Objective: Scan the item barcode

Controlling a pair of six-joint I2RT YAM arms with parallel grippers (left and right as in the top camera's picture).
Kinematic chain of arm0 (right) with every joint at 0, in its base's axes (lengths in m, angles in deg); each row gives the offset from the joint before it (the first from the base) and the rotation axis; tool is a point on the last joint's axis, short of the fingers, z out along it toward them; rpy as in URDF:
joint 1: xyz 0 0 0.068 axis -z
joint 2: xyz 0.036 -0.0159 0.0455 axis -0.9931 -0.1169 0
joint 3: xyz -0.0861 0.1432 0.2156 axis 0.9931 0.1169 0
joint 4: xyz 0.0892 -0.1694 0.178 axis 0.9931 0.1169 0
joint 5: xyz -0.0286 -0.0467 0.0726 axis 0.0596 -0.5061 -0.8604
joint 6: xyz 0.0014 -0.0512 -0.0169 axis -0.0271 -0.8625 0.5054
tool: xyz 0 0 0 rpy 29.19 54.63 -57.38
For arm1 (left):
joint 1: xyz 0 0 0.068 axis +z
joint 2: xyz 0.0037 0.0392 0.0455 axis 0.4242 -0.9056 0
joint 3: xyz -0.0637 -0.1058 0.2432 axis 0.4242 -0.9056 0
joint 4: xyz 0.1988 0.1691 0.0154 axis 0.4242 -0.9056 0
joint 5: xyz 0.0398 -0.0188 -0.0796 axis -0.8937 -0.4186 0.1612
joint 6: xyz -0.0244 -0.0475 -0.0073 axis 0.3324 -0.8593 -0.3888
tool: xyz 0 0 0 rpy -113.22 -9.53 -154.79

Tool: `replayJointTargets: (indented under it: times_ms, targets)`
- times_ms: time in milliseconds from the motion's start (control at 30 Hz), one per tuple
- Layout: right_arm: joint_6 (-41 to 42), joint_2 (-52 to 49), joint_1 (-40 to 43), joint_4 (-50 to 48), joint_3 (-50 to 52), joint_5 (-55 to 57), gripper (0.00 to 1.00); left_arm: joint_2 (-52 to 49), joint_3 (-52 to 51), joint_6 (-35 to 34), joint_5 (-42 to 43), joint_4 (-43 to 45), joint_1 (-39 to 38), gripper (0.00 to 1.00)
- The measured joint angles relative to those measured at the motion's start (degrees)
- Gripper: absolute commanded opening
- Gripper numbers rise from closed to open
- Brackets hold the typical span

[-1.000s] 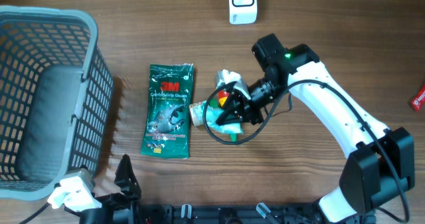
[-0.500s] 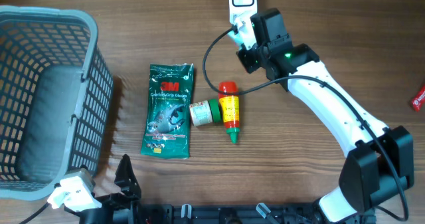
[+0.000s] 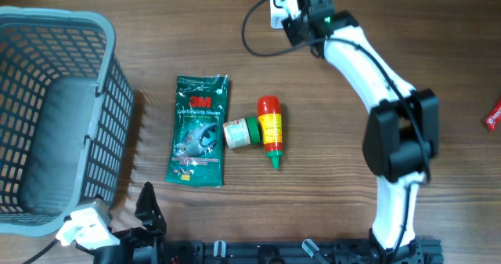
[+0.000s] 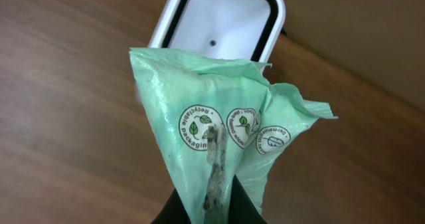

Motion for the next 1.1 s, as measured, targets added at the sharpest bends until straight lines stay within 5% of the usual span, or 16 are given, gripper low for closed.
replayJointTargets:
  times_ms: [200, 467, 733, 867, 1100]
  targets:
    - [-1.73, -9.99, 0.35, -0.15, -11.74, 0.15, 0.04, 0.0, 0.0, 0.0, 0.0, 0.0, 0.0, 1.0]
    - [-1.7, -12.02, 0.24, -0.55, -13.53, 1.86, 0.04, 0.0, 0.0, 0.0, 0.0, 0.0, 0.0, 1.0]
    - [4.17, -11.65, 1.88, 18.03, -21.7, 9.77, 0.04, 0.0, 0.0, 0.0, 0.0, 0.0, 0.02, 1.0]
    - [8.17, -10.34, 9.2, 25.64, -22.05, 12.35, 0.04, 0.0, 0.0, 0.0, 0.0, 0.0, 0.0, 1.0]
    - [12.87, -10.25, 34.03, 30.47, -22.18, 9.27, 0.04, 0.0, 0.0, 0.0, 0.0, 0.02, 0.0, 1.0]
